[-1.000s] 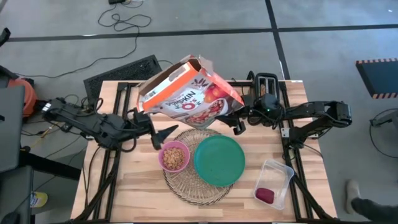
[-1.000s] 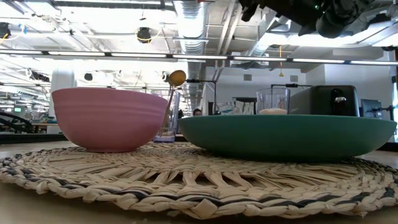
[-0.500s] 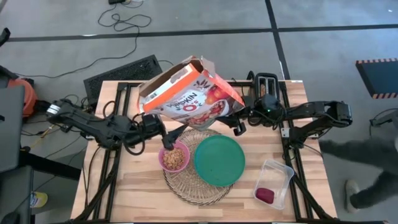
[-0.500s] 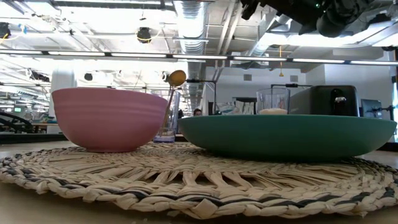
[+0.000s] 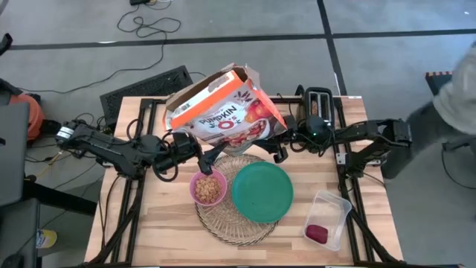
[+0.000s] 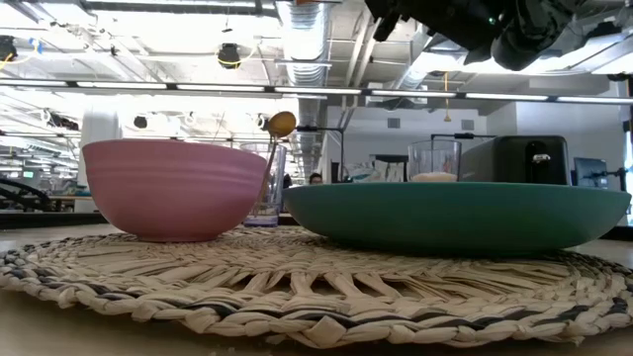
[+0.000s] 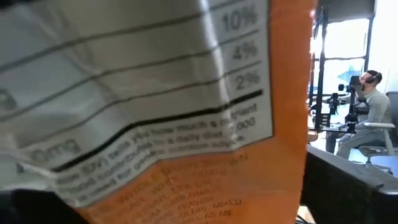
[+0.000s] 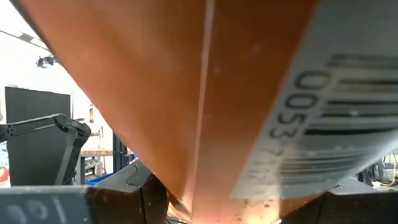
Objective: Arrange a breakfast setting
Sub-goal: Pour the cereal into the pink bowl from the cereal box
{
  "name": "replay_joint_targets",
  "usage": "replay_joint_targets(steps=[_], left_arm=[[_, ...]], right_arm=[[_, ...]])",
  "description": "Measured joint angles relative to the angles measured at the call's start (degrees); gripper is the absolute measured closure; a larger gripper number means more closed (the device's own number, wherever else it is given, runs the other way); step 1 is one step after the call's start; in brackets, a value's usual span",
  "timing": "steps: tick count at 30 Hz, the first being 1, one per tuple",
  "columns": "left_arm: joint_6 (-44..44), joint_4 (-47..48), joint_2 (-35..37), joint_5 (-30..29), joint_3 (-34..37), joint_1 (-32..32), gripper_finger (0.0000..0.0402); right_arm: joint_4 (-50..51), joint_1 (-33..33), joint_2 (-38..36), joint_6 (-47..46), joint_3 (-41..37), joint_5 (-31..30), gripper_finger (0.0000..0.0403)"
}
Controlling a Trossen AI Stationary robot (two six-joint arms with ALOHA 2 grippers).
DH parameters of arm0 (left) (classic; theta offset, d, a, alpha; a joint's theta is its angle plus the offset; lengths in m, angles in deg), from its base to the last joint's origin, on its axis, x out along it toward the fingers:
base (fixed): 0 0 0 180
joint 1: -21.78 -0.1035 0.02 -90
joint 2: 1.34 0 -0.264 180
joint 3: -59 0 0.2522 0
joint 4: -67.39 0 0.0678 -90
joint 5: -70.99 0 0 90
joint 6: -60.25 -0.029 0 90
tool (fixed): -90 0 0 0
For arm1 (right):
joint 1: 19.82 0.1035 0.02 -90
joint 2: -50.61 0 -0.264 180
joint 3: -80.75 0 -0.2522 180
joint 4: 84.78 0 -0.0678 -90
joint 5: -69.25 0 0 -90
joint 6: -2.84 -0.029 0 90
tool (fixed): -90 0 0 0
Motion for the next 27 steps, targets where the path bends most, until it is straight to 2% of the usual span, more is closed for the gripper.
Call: replay_joint_targets(steps=[7, 27], left_arm=[[-1.6, 0.6, 0.0, 0.7, 0.0, -0.1, 0.0173], [-2.6, 4.1, 3.6, -2.2, 0.0, 3.0, 0.0178]], right_arm=[[0.0, 0.1, -0.1, -0.2, 0.0, 0.1, 0.0119], [0.7, 0.1, 0.1, -0.9, 0.6, -0.1, 0.0099]])
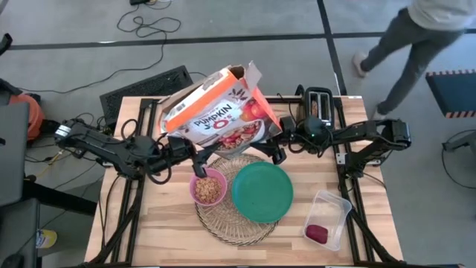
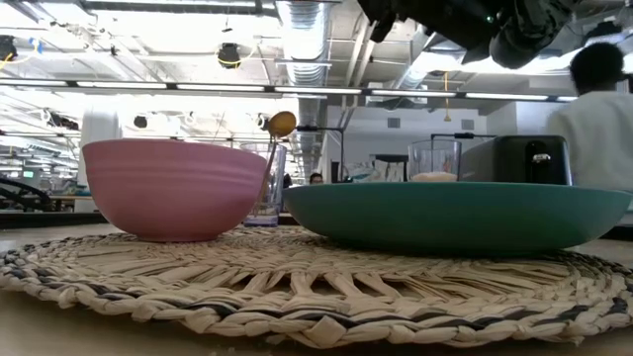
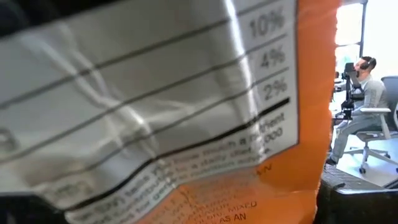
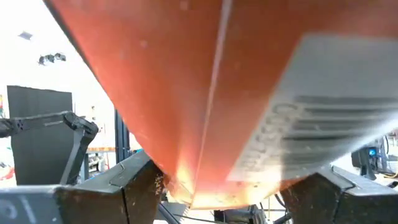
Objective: Arrange a breakfast setting
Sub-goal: Pour the cereal into the pink bowl from the cereal box
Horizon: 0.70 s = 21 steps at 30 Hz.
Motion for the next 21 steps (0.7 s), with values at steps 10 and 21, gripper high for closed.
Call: replay_joint_targets(steps=[10, 21], left_arm=[[-1.4, 0.3, 3.2, -1.1, 0.0, 0.4, 0.018], [-1.7, 4.0, 7.3, -1.4, 0.0, 2.3, 0.0182]], right_arm=[[8.1, 0.0, -0.2, 1.0, 1.7, 0.0, 0.0038], [11.4, 0.6, -0.2, 4.7, 1.6, 0.2, 0.0066]])
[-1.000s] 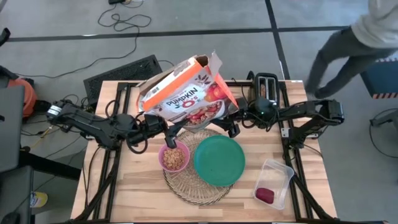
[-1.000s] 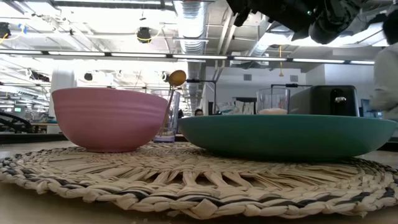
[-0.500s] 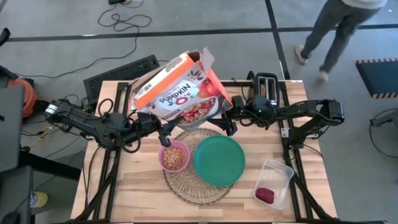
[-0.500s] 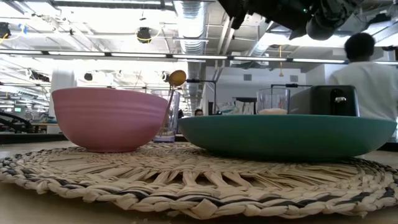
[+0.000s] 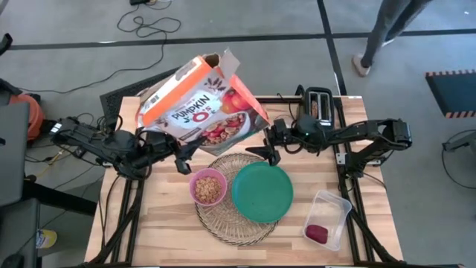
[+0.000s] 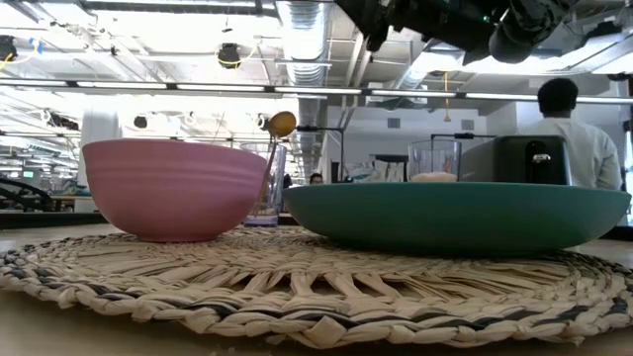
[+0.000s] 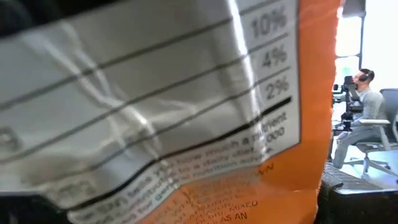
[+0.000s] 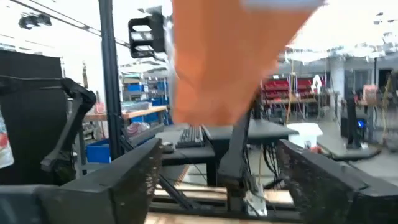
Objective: Arrange a breakfast setting
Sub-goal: Pour the cereal into the pink bowl from the cereal box
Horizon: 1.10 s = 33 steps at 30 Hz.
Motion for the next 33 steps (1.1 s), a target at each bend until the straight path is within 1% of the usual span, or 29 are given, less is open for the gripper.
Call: replay_joint_targets(steps=[2, 4, 8, 11, 13, 14, 17, 21, 23, 25, 33], left_arm=[[0.5, 1.0, 0.0, 0.4, 0.0, 0.0, 0.0182], [1.0, 1.4, -0.1, 0.4, 0.0, 0.0, 0.0182], [1.8, 1.6, 0.0, 0.8, 0.0, 0.0, 0.0182], [2.9, 2.3, -0.3, 2.8, 0.0, 0.0, 0.0182], [3.0, 2.2, -0.7, 2.9, 0.0, 0.0, 0.0182], [3.0, 2.2, -0.7, 2.7, 0.0, 0.0, 0.0182], [3.6, 2.3, -0.5, 2.7, -0.2, 0.0, 0.0182], [4.4, 2.7, -0.5, 3.6, -0.2, 0.0, 0.0182], [4.7, 2.7, -0.7, 3.9, -0.2, 0.0, 0.0184], [4.9, 1.8, -1.5, 3.6, 0.3, -0.3, 0.0185], [5.7, 0.6, -3.1, 3.8, 1.0, -0.7, 0.0186]], right_arm=[[-1.3, 0.3, 0.0, 0.3, 0.0, 0.0, 0.01], [-2.3, 0.3, 0.0, 0.4, 0.0, 0.0, 0.0145], [-2.5, 0.0, 0.0, 0.9, 0.0, -0.2, 0.0253], [-3.3, 0.2, 0.0, 1.5, 0.4, -0.2, 0.0329], [-3.1, 0.8, 0.0, 1.6, 1.2, 0.1, 0.037], [-2.7, 1.1, 0.0, 2.1, 1.6, 0.1, 0.0382], [-0.9, 2.0, 0.0, 4.2, 3.1, -0.3, 0.0381], [0.0, 2.7, 0.0, 3.4, 4.0, -0.2, 0.034], [0.0, 2.7, 0.0, 2.5, 4.5, -0.1, 0.0332], [0.0, 2.9, 0.0, 2.0, 5.0, -0.1, 0.0334], [0.0, 3.4, 0.1, 1.9, 5.7, -1.4, 0.037]])
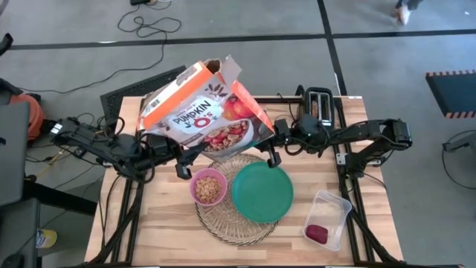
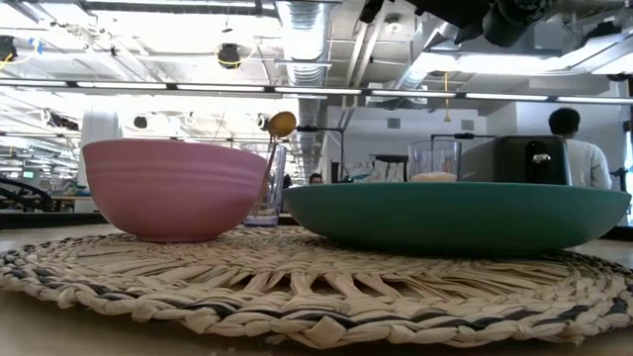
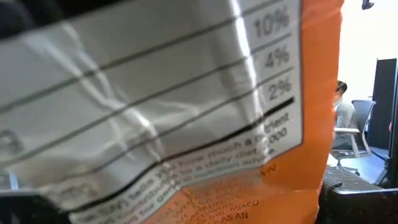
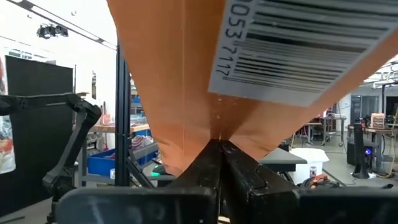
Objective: Arrange a breakfast setting
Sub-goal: Pour the cereal into the pink bowl from the cereal box
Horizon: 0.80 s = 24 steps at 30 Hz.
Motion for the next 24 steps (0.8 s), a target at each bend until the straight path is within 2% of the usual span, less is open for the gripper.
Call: replay_joint_targets(steps=[5, 12, 24], left_arm=[[0.7, 0.3, 0.0, 0.6, 0.0, -0.3, 0.0187], [2.6, 1.2, 0.0, 1.1, 0.0, -1.3, 0.0187], [-3.3, 3.2, 5.1, -3.9, 0.7, 1.9, 0.0188]], right_arm=[[-1.5, 0.1, 0.0, -0.4, 0.0, -1.7, 0.0376], [-1.5, 0.1, 0.0, -0.8, 0.0, -2.2, 0.0365], [10.0, -1.7, -0.1, -0.6, 0.7, -2.5, 0.0363]])
